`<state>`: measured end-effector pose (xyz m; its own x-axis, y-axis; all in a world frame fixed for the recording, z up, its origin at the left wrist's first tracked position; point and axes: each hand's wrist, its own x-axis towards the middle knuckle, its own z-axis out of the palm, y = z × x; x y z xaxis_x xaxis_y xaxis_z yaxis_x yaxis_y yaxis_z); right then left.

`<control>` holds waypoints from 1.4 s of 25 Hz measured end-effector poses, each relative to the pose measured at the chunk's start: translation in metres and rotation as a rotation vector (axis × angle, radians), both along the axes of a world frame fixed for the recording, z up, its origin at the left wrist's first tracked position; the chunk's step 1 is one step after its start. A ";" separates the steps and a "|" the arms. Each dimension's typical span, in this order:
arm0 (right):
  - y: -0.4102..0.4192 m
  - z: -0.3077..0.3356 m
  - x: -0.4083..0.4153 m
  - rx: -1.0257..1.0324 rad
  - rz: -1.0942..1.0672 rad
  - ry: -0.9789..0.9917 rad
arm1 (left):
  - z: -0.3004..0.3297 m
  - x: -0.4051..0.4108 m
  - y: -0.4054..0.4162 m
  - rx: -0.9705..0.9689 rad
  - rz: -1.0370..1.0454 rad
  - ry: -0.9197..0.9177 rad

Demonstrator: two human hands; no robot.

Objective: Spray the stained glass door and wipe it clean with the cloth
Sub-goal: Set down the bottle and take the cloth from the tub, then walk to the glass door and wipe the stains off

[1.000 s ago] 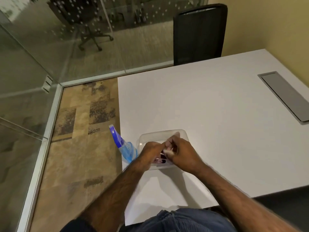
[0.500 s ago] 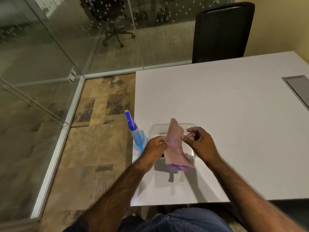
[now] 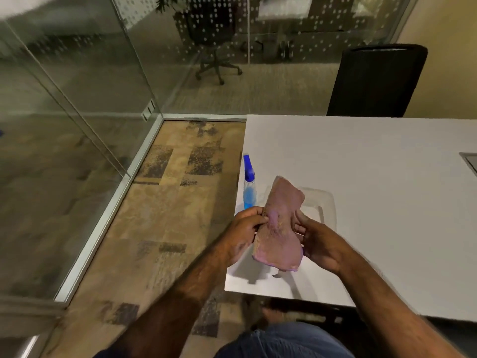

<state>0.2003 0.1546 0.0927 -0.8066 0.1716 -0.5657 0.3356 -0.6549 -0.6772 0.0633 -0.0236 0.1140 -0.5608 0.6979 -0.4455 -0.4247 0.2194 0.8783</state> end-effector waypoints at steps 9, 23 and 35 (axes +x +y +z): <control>-0.157 0.013 -0.018 -0.279 0.006 0.166 | -0.019 0.015 -0.168 -0.012 0.270 0.025; -0.395 0.038 -0.092 -0.111 0.439 0.246 | -0.019 0.052 -0.447 -0.172 1.016 0.294; -0.626 0.053 -0.142 0.679 0.710 0.926 | -0.021 0.102 -0.634 -0.390 1.466 0.395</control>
<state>0.0583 -0.4719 0.1453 -0.8731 -0.4126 0.2595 -0.2937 0.0205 -0.9557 0.1654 -0.6577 0.0931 -0.7415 -0.6586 -0.1284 -0.2290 0.0685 0.9710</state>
